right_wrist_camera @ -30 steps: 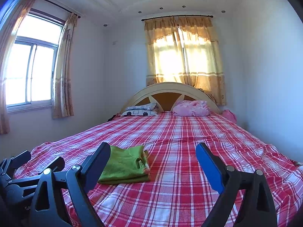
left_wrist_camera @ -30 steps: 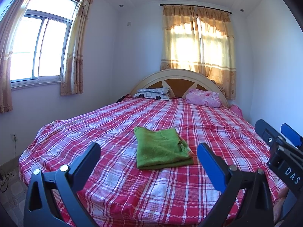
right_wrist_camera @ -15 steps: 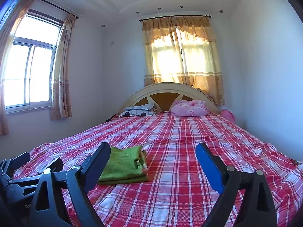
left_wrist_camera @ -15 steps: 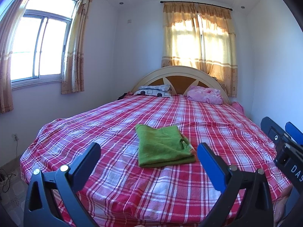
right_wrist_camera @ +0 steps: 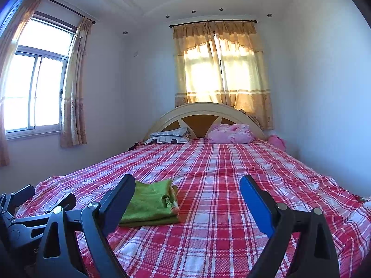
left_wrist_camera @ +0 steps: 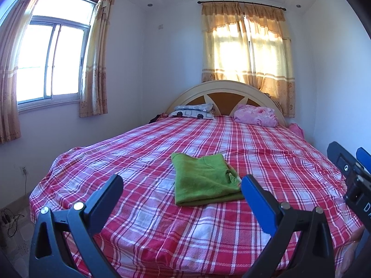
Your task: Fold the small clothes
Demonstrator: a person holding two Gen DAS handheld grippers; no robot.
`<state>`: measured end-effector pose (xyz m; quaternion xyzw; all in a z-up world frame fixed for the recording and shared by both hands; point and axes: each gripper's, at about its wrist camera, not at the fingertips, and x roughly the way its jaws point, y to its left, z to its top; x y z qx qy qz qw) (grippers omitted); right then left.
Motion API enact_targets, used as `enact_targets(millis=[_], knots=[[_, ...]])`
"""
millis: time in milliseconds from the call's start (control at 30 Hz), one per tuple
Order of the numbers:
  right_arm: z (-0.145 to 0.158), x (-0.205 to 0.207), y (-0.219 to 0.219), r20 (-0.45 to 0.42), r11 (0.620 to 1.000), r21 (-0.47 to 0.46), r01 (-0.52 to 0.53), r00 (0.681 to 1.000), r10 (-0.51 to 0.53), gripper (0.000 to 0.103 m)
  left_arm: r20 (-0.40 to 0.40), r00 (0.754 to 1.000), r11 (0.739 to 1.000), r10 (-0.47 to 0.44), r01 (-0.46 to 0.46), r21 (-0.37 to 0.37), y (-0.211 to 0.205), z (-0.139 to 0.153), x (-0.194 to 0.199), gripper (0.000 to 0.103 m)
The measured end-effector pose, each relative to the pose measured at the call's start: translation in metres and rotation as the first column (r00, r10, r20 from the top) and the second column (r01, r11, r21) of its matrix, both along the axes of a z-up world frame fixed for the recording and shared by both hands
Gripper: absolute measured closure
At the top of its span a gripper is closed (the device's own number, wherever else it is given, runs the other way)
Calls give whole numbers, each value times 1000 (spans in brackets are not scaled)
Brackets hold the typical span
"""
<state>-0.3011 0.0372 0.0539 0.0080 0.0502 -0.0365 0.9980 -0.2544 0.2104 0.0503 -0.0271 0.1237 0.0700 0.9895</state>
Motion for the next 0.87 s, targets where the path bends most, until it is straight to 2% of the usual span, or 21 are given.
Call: enact_targets(millis=[300, 467, 867], knots=[[-1, -1, 0, -3, 1000, -3, 0, 1000, 0, 11, -19, 1000, 1000, -6, 5, -27, 5, -1, 3, 0], [-2, 0, 1, -8, 1000, -7, -2, 1000, 2, 11, -32, 998, 998, -51, 49, -48, 7, -3, 6, 0], [-5, 2, -1, -23, 1000, -1, -1, 1000, 1, 11, -64, 996, 998, -56, 55, -25, 3, -7, 12, 0]])
